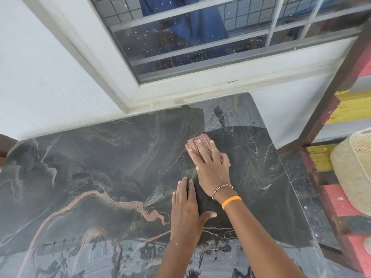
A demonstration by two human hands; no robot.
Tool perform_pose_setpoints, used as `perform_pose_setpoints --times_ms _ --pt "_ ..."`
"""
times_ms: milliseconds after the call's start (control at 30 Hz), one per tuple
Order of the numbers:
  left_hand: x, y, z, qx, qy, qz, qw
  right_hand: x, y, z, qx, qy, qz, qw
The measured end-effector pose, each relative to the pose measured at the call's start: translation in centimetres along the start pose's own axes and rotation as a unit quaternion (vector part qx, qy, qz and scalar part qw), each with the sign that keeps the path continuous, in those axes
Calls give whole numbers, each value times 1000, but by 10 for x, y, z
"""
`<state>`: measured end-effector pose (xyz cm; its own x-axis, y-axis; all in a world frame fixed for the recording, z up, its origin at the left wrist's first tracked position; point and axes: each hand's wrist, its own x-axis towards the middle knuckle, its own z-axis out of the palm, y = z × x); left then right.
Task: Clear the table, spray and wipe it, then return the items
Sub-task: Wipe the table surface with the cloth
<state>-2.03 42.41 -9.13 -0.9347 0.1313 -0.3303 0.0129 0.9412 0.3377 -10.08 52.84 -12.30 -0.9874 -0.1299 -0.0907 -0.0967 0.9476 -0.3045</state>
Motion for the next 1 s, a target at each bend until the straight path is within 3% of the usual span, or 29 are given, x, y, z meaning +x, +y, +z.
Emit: perform_pose_setpoints --times_ms 67,167,267,400,500,567,633,733,833,1000 --pt "8 0 -4 12 6 -7 1000 31 -5 -3 -6 -34 -92 995" --pt "22 1 -10 32 -7 -11 999 73 20 -15 -29 -50 -112 992" --pt "33 4 -16 49 -11 -16 999 100 70 -36 -32 -24 -22 999" --pt "37 9 -17 73 -17 -51 996 81 125 -51 -7 28 169 985" --pt "38 8 -16 79 -27 -68 994 53 105 -38 0 70 272 960" --pt "39 6 -15 71 -30 -73 994 44 72 -26 -8 59 298 953" --pt "40 5 -15 69 -36 -74 994 50 38 -15 -19 45 257 965" --pt "45 5 -16 70 -54 -77 993 81 -3 -6 -15 37 88 995" --pt "51 6 -18 69 -81 -88 990 122 -29 -5 -33 14 -48 998" --pt "56 12 -23 89 -103 -103 985 162 -39 -9 -69 13 -99 993"
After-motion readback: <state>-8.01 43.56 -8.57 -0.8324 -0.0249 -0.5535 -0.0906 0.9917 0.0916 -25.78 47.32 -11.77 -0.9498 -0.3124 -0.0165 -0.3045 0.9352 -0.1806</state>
